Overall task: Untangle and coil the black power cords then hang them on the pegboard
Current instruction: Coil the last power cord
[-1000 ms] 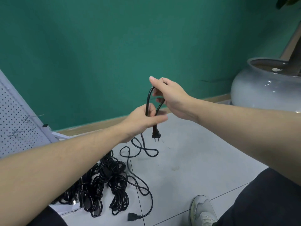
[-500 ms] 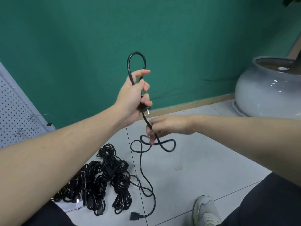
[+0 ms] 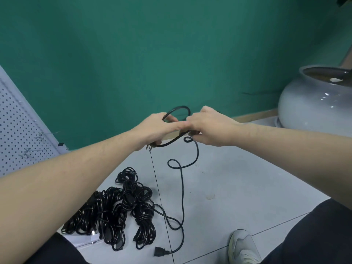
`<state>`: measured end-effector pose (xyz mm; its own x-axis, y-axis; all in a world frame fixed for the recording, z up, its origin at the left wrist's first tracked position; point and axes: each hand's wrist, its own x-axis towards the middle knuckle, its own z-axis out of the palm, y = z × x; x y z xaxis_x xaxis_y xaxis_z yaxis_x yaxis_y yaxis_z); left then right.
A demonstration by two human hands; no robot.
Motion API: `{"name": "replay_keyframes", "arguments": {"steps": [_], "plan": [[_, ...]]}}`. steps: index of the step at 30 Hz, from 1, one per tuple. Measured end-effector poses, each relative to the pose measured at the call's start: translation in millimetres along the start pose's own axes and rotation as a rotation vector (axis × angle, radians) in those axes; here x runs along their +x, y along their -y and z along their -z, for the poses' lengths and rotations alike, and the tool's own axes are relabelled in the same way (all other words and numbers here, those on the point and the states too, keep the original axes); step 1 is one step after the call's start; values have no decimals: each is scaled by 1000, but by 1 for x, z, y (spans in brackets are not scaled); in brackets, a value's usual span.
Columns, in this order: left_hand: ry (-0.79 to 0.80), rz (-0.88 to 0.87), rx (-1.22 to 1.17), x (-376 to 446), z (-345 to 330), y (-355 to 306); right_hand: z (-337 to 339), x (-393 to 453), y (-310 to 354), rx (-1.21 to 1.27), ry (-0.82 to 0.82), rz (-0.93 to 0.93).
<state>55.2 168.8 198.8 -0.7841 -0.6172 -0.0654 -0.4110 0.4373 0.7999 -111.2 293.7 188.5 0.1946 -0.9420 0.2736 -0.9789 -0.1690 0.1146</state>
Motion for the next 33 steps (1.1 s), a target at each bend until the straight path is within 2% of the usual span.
{"name": "replay_keyframes", "arguments": {"steps": [3,6,8,9,11,13,15,17,19,23,25,29,31,33], "plan": [[177,-67,42,-3,-1,-3,-5,-3,-8,-54,-152,103],[160,-38,249,-1,-7,-2,-11,-4,-9,-159,-185,91],[114,-20,276,-1,-11,3,-12,-3,-11,-149,-289,-81],[103,-10,231,-1,-13,6,-10,-3,-12,-50,-349,-206],[94,20,118,-2,-12,9,0,-2,-12,318,-384,-483],[105,48,48,-4,-12,12,7,-1,-13,635,-292,-751],[113,53,8,-4,-12,16,8,1,-16,797,-245,-914],[72,30,-48,-3,-10,20,9,1,-18,914,-204,-1043],[31,24,-184,0,-5,25,11,0,-19,895,-128,-1111],[57,108,-584,-1,-5,28,9,-6,-20,486,48,-896],[67,128,-729,-6,-5,20,7,-9,-19,383,141,-843],[81,152,-932,-7,-7,5,3,-9,-6,-68,322,-656],[82,175,-982,-8,-8,0,2,-6,4,-152,316,-567],[70,190,-1022,-7,-9,-2,-1,-1,6,-188,234,-490]]}}
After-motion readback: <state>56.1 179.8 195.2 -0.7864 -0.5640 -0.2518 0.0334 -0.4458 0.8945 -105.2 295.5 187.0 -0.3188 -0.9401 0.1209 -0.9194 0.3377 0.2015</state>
